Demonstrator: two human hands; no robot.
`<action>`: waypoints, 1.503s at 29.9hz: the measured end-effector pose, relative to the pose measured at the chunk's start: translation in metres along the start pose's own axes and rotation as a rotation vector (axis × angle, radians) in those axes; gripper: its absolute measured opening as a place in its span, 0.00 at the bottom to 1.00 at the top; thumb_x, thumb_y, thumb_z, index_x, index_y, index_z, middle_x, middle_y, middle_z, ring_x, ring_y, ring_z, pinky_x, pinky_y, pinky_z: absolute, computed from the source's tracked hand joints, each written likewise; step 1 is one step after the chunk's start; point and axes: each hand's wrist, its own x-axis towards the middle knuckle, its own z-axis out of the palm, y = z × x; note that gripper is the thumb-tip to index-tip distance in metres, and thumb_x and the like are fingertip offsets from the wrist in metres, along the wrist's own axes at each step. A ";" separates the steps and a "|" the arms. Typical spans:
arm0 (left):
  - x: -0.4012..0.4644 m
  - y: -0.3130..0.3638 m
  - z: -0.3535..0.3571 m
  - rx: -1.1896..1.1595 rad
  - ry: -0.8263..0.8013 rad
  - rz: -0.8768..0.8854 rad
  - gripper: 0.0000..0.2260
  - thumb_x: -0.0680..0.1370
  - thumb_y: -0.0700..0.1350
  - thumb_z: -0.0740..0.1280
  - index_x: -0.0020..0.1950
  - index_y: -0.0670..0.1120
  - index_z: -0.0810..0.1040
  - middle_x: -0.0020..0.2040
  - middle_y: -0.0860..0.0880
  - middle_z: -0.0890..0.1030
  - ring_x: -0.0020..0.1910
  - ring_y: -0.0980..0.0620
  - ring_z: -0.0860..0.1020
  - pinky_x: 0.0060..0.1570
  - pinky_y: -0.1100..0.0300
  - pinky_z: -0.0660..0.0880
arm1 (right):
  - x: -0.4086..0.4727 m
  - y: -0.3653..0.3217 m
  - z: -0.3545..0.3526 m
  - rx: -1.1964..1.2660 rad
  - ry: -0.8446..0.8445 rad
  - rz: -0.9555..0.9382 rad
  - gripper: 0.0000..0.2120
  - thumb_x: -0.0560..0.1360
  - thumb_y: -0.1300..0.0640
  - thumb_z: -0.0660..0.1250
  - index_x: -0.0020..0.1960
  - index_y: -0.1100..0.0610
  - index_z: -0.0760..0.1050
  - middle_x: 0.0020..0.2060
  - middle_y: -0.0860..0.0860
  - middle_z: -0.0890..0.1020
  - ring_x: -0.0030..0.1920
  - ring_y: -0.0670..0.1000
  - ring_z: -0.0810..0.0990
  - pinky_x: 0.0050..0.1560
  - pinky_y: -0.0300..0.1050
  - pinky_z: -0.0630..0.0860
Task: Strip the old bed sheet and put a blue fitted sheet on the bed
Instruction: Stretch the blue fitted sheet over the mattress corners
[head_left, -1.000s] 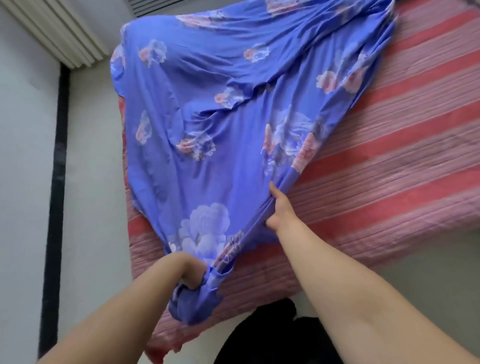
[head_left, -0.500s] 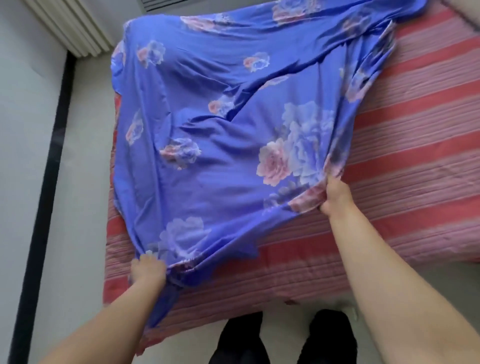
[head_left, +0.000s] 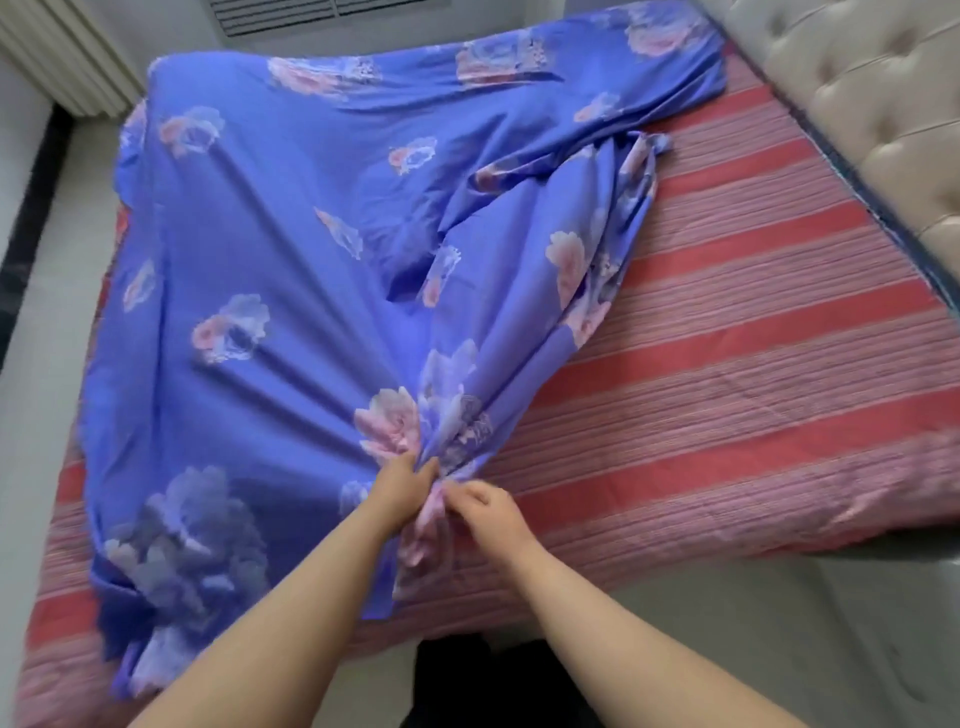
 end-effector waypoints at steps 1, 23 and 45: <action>0.002 0.002 -0.002 -0.026 -0.021 0.004 0.14 0.81 0.47 0.61 0.54 0.38 0.78 0.52 0.35 0.80 0.54 0.42 0.78 0.49 0.56 0.69 | 0.011 -0.002 -0.013 0.140 0.115 0.076 0.26 0.70 0.35 0.66 0.44 0.61 0.77 0.39 0.49 0.81 0.38 0.43 0.76 0.43 0.40 0.73; 0.090 0.086 -0.013 0.946 -0.131 -0.207 0.20 0.77 0.49 0.60 0.68 0.46 0.68 0.64 0.48 0.71 0.62 0.48 0.72 0.59 0.55 0.72 | 0.150 -0.156 -0.343 1.135 0.292 -0.370 0.30 0.66 0.51 0.74 0.66 0.57 0.74 0.51 0.53 0.84 0.50 0.54 0.83 0.45 0.56 0.81; 0.062 0.399 0.248 0.941 -0.328 0.079 0.32 0.64 0.51 0.69 0.67 0.59 0.63 0.59 0.47 0.76 0.54 0.44 0.78 0.54 0.54 0.77 | 0.058 -0.183 -0.688 1.213 0.393 -0.411 0.13 0.60 0.50 0.73 0.39 0.57 0.84 0.43 0.55 0.85 0.44 0.54 0.84 0.48 0.45 0.80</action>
